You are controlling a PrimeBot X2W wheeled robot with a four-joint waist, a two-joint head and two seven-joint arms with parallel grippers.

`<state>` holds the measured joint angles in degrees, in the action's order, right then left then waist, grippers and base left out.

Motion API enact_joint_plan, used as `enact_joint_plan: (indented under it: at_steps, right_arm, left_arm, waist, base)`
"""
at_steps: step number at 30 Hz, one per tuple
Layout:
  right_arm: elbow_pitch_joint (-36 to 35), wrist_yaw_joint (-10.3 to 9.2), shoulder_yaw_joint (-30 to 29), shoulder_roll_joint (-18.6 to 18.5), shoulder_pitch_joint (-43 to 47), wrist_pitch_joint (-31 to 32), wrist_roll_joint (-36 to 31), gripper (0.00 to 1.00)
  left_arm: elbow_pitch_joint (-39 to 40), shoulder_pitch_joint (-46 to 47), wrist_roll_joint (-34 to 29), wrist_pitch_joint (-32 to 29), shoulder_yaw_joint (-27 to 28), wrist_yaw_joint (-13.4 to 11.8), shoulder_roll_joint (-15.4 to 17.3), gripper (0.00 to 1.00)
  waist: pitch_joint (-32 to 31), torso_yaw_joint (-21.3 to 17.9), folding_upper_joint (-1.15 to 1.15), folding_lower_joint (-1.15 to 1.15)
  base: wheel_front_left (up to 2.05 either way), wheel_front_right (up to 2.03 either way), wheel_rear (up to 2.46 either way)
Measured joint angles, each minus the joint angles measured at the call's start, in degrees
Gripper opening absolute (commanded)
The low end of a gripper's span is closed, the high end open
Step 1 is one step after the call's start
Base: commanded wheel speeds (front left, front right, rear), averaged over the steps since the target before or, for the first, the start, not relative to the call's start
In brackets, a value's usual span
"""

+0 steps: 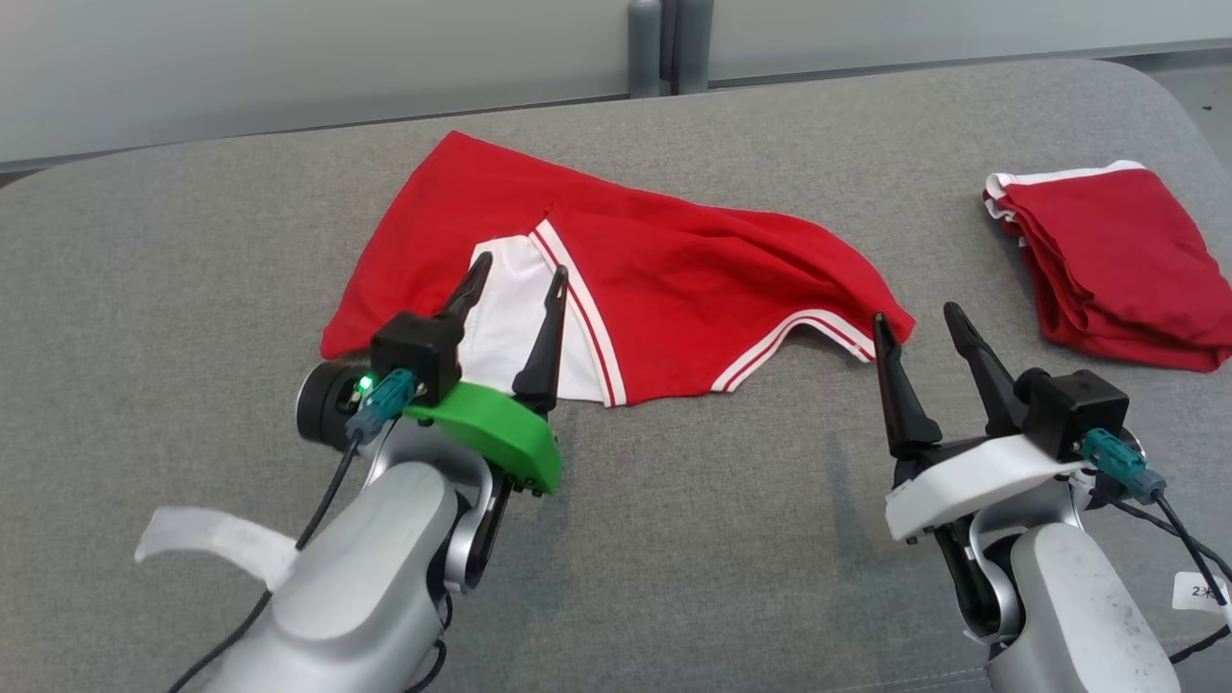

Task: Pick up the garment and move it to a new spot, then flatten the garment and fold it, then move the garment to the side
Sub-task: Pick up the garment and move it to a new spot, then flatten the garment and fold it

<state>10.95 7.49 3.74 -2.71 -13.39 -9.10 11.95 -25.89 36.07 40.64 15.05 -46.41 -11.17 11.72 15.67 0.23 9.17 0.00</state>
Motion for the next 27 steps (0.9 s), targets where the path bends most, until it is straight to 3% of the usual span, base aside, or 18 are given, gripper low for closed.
enact_joint_plan:
  at_steps: [15,23,27]
  right_arm:
    - [8.0,0.0,6.7,0.0,-1.2,1.3,-2.4,1.0]
    - [16.5,0.0,11.8,0.0,-5.9,2.2,-7.0,1.0]
    - [23.6,0.01,13.0,0.0,-9.3,2.2,-9.7,1.0]
  left_arm:
    - [17.0,-22.0,-11.9,0.1,19.2,-0.7,1.5,1.0]
    - [20.7,-28.0,-13.8,0.1,25.5,0.2,-1.0,1.0]
    - [20.7,-28.8,-15.3,0.1,27.1,2.0,-3.1,1.0]
  waist:
    - [-0.6,4.7,0.0,0.0]
    - [0.0,8.2,0.0,0.0]
    - [0.5,10.7,0.0,0.0]
  base:
    - [0.0,0.0,0.0]
    - [0.0,0.0,0.0]
    - [0.0,0.0,0.0]
